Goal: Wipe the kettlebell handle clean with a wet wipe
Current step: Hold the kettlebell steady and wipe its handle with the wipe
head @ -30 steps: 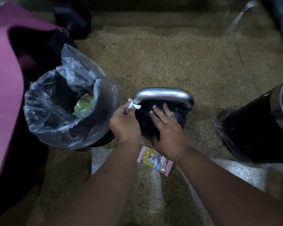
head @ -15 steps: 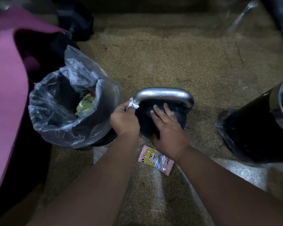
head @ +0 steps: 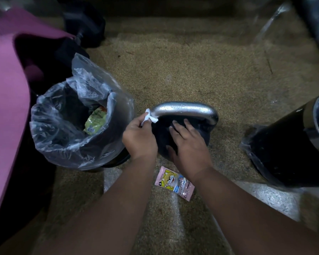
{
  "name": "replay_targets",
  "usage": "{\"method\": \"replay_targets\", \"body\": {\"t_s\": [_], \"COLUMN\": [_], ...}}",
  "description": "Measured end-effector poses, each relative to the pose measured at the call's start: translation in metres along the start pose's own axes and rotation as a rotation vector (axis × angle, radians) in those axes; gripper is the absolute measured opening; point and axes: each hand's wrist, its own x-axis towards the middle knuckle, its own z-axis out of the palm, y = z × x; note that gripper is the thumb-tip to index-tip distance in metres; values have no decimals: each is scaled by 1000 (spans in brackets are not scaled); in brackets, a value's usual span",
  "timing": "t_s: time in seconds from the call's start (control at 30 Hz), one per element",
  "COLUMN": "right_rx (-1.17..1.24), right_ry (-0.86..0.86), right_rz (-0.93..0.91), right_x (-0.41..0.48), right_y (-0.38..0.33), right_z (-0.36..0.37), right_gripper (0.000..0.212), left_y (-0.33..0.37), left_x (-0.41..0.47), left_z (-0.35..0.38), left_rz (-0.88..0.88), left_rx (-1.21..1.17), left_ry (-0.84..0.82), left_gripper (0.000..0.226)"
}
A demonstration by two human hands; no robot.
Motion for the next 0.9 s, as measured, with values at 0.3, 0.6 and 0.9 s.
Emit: {"method": "replay_targets", "body": {"t_s": [0.3,0.6,0.9], "right_rx": [21,4,-3], "right_ry": [-19,-28,-27], "right_rz": [48,66,65], "right_x": [-7,-6,-6], "right_y": [7,3,3], "right_z": [14,12,12], "right_gripper": [60,61,62], "left_y": [-12,-11,-8], "left_x": [-5,-2,6], "left_z": [2,4,1], "left_rz": [0,-22,30], "left_rx": [20,-17,46], "left_ry": [12,15,-21], "left_gripper": [16,17,22]}}
